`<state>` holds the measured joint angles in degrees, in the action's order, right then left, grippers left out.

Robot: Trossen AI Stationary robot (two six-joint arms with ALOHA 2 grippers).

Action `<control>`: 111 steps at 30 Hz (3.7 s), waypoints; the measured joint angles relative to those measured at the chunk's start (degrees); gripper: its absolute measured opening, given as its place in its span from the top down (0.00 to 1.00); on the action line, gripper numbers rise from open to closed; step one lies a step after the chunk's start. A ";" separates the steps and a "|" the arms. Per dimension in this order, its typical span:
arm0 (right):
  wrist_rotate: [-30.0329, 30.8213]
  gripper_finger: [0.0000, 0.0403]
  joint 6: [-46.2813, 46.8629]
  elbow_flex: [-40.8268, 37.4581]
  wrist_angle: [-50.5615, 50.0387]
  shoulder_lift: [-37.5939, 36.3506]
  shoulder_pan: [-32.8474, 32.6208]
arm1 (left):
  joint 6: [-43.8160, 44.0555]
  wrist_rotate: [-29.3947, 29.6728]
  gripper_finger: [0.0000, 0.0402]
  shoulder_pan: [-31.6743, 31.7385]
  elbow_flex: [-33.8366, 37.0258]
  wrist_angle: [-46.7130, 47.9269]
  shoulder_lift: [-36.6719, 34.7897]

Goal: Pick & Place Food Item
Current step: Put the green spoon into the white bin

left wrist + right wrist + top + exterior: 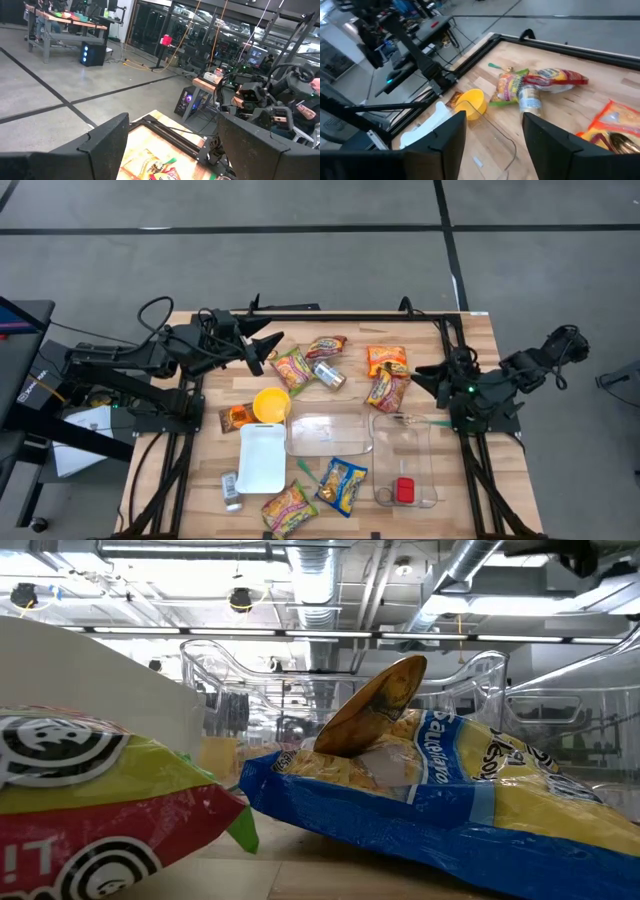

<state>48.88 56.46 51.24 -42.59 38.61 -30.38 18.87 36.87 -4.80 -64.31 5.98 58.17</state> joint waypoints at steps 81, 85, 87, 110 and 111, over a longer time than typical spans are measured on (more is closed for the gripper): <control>-46.24 0.62 -54.96 -11.21 -1.04 42.84 65.06 | 4.08 0.02 0.26 0.00 0.02 0.13 1.95; -46.29 0.67 -54.48 -12.21 0.48 44.85 65.06 | 4.10 0.02 0.26 0.00 0.02 0.13 1.95; -46.33 0.70 -54.25 -12.19 1.01 46.19 65.06 | 4.11 0.02 0.26 0.00 0.02 0.05 1.95; -44.76 0.97 -45.09 -7.32 -6.29 30.26 62.24 | 4.07 0.02 0.26 0.00 0.02 -0.06 1.95; -45.03 0.97 -44.15 -6.16 -6.80 28.82 61.36 | 4.07 0.02 0.26 0.00 0.02 -0.04 1.95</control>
<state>3.84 12.31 45.08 -49.39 67.43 30.98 22.94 36.88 -4.80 -64.29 5.93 60.12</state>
